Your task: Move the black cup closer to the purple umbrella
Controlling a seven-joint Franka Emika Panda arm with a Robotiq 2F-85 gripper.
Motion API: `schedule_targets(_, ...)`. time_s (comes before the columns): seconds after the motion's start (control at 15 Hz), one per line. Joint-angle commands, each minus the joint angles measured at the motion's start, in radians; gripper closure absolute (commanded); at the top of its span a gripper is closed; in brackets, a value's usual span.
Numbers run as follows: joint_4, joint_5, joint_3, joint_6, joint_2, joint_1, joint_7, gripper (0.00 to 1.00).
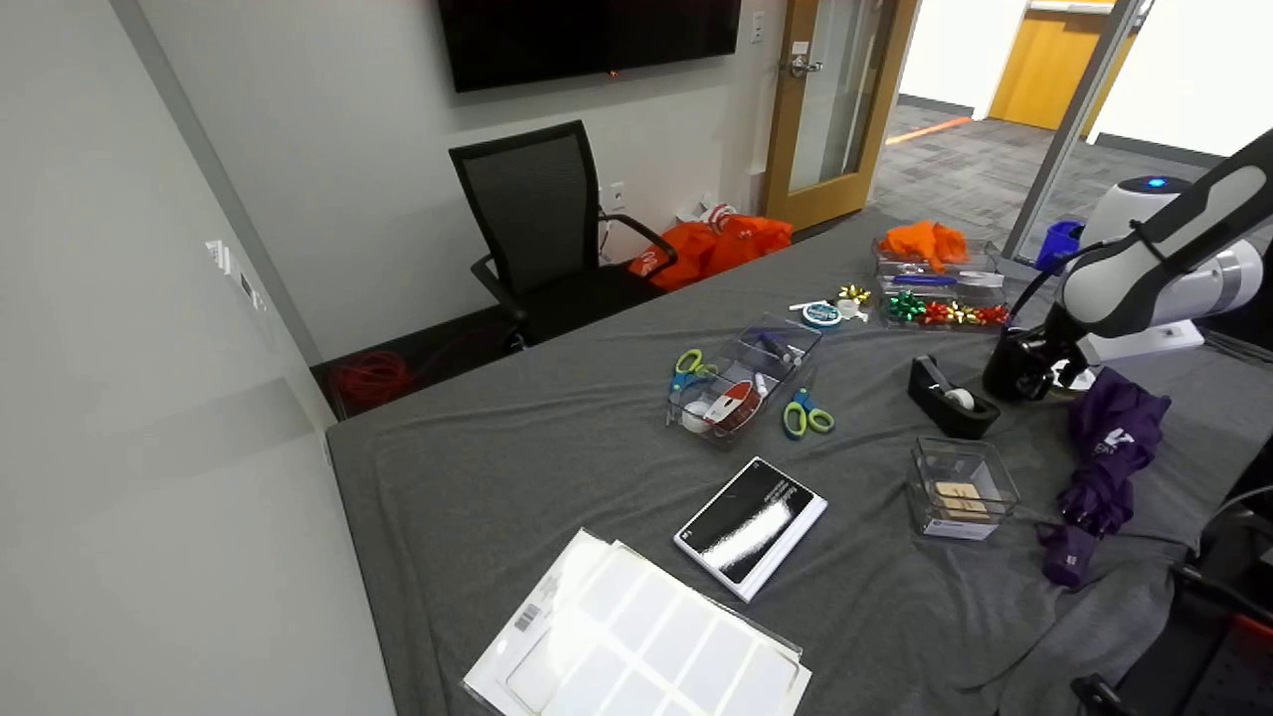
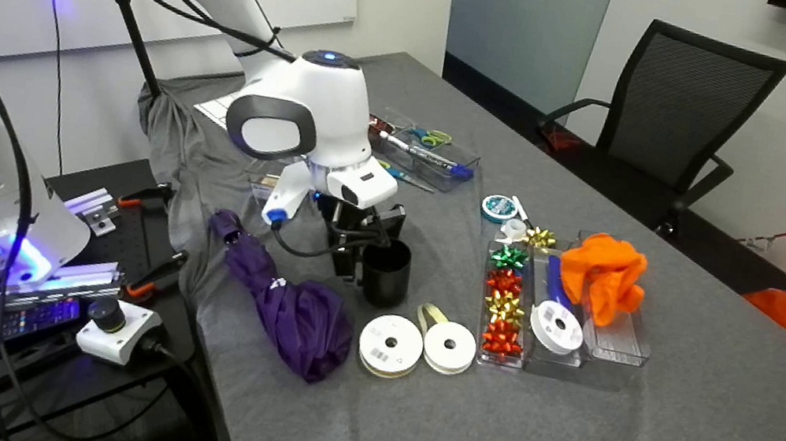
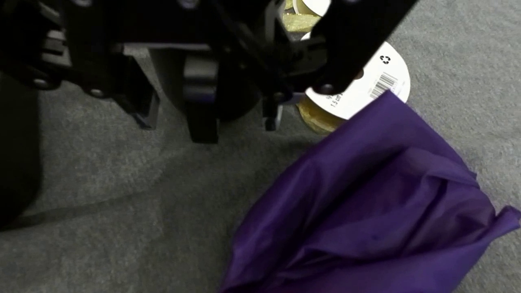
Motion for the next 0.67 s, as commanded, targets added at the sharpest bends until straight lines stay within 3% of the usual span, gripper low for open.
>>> schedule_targets(0.0, -0.032, -0.039, -0.025, 0.006, -0.044, 0.011, -0.01, 0.02)
schedule_targets(0.13, -0.029, -0.072, -0.047, -0.045, -0.077, 0.031, -0.001, 0.0)
schedule_targets(0.6, -0.012, -0.053, 0.016, -0.354, -0.28, 0.031, 0.005, 0.0)
